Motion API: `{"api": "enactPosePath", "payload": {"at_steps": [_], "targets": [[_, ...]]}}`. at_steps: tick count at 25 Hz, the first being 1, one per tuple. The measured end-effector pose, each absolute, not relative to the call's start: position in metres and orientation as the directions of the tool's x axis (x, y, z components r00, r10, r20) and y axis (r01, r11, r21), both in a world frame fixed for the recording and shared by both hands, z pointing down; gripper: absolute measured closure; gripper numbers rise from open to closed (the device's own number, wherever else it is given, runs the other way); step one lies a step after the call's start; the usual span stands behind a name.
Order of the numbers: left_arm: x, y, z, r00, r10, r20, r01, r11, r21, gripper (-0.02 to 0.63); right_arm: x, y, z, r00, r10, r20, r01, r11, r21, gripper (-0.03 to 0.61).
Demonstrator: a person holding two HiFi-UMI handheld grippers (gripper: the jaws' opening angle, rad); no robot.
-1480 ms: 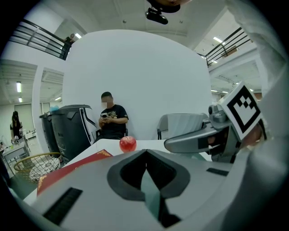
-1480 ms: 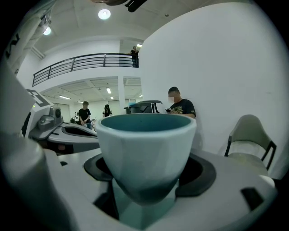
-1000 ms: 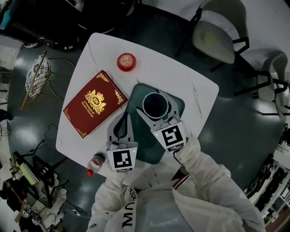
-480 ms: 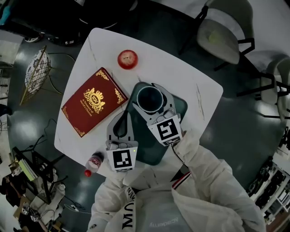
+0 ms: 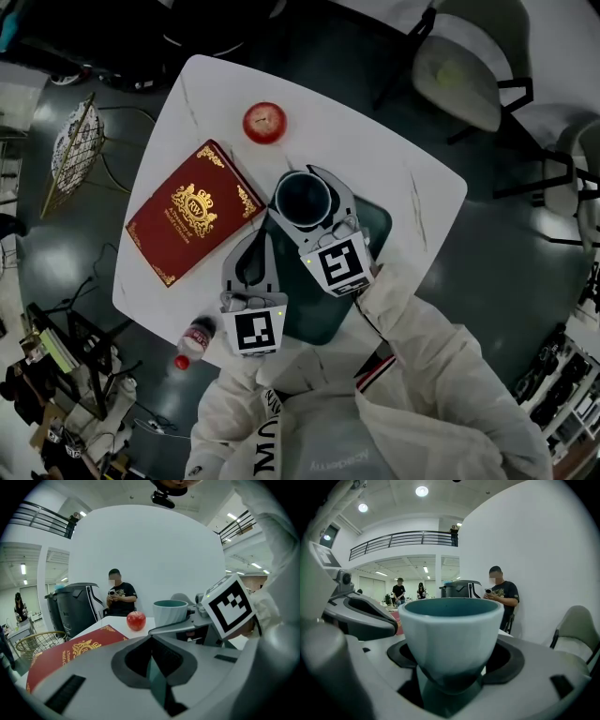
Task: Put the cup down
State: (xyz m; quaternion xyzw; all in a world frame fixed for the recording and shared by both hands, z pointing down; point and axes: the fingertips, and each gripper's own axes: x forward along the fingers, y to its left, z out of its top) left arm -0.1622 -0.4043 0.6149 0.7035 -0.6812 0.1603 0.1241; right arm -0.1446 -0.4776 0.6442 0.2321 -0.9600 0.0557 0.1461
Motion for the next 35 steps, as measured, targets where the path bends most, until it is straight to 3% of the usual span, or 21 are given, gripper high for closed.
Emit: {"api": "enactPosePath", "payload": {"at_steps": [23,35], "targets": [[-0.162,-0.404,0.618,0.029,-0.914,0.405,-0.998,-0.051,-0.044,0.603,-0.152,-0.478,0.653,-0.854,-0.419,0.309,-0.454,0.890,-0.048,0.202],[-0.158,-0.392,0.607,0.029,-0.913,0.406,-0.998,-0.052,-0.044,0.603,-0.149,-0.473,0.663,-0.827,-0.381,0.414,-0.441,0.896,-0.056,0.201]]}}
